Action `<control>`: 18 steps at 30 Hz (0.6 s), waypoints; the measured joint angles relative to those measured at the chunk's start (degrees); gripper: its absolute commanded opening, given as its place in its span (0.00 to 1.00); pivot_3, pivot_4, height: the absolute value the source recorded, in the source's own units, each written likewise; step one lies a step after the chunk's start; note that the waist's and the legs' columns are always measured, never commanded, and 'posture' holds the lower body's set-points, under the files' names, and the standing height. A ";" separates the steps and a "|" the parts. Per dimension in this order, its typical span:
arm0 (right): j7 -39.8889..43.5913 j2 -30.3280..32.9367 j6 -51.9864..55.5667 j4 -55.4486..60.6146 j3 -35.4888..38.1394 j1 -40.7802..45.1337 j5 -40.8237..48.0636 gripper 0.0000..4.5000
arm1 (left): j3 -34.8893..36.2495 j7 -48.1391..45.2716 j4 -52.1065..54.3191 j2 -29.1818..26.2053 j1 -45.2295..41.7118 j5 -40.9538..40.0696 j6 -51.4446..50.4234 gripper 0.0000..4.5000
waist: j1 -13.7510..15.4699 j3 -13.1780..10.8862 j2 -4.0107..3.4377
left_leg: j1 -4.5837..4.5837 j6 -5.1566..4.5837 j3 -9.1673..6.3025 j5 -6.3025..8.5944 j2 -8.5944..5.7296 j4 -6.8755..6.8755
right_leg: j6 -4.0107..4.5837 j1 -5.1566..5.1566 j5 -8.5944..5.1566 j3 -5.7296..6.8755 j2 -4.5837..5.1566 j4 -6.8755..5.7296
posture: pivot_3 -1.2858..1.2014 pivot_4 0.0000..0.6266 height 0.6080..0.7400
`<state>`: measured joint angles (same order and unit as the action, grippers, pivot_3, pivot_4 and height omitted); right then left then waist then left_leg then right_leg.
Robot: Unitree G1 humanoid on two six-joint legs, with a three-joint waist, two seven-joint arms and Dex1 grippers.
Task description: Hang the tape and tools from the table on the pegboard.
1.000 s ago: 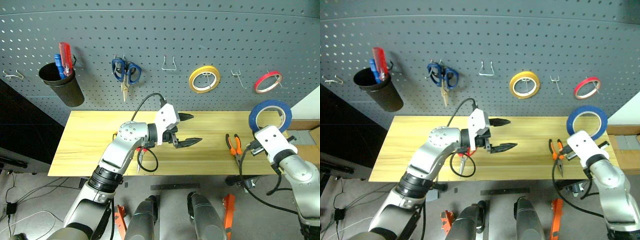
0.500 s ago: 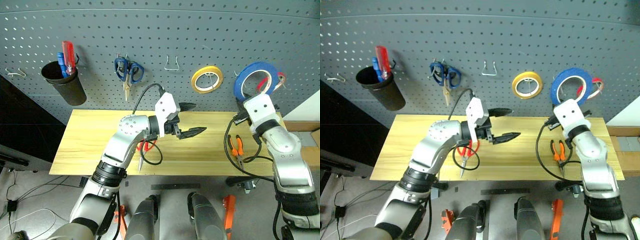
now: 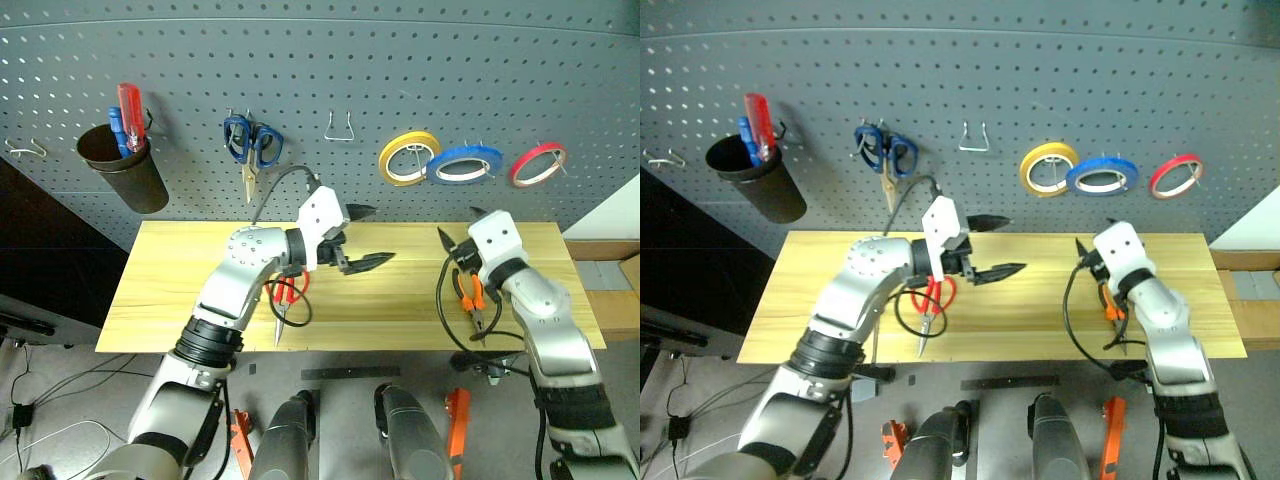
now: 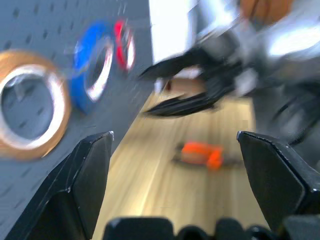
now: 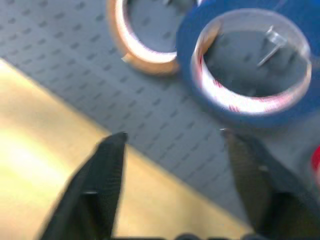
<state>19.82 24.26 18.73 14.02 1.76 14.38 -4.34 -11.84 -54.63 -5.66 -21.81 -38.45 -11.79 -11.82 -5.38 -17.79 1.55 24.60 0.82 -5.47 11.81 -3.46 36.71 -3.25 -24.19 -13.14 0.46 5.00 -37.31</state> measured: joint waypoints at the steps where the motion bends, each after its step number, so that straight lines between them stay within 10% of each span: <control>1: -0.08 -0.60 2.89 2.41 0.34 -0.78 0.69 0.99 | -0.08 -0.58 -1.16 -0.54 -0.26 0.45 0.70 0.95 | 0.01 0.00 0.00 | 0.01 0.00 -0.02 0.00 0.00 0.05 | 0.00 0.01 0.00 0.00 0.00 0.00 | 0.43 0.49 1.00; 10: -8.32 -11.78 41.34 6.89 7.57 0.46 3.57 1.00 | -0.90 -6.52 -5.77 -4.86 -0.62 3.57 7.23 0.95 | 0.06 0.01 -0.02 | 0.00 0.00 -0.05 -0.01 0.06 0.22 | 0.12 0.01 0.13 0.02 -0.04 -0.06 | 0.43 0.48 1.00; 18: -10.39 -9.89 46.92 -9.89 10.91 6.81 4.19 1.00 | -1.35 -7.31 -5.71 -4.82 -0.44 4.34 8.52 0.95 | 0.10 0.02 -0.03 | 0.01 0.00 0.01 -0.01 0.04 0.11 | 0.12 -0.06 0.14 0.02 -0.03 -0.13 | 0.44 0.47 1.00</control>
<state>9.43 14.36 65.65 4.12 12.66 21.19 -0.16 -13.19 -61.94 -11.37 -26.63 -38.89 -7.45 -3.30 -5.28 -17.77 1.52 24.61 0.82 -5.46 11.80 -3.42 36.82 -3.13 -24.25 -13.00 0.48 4.97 -37.44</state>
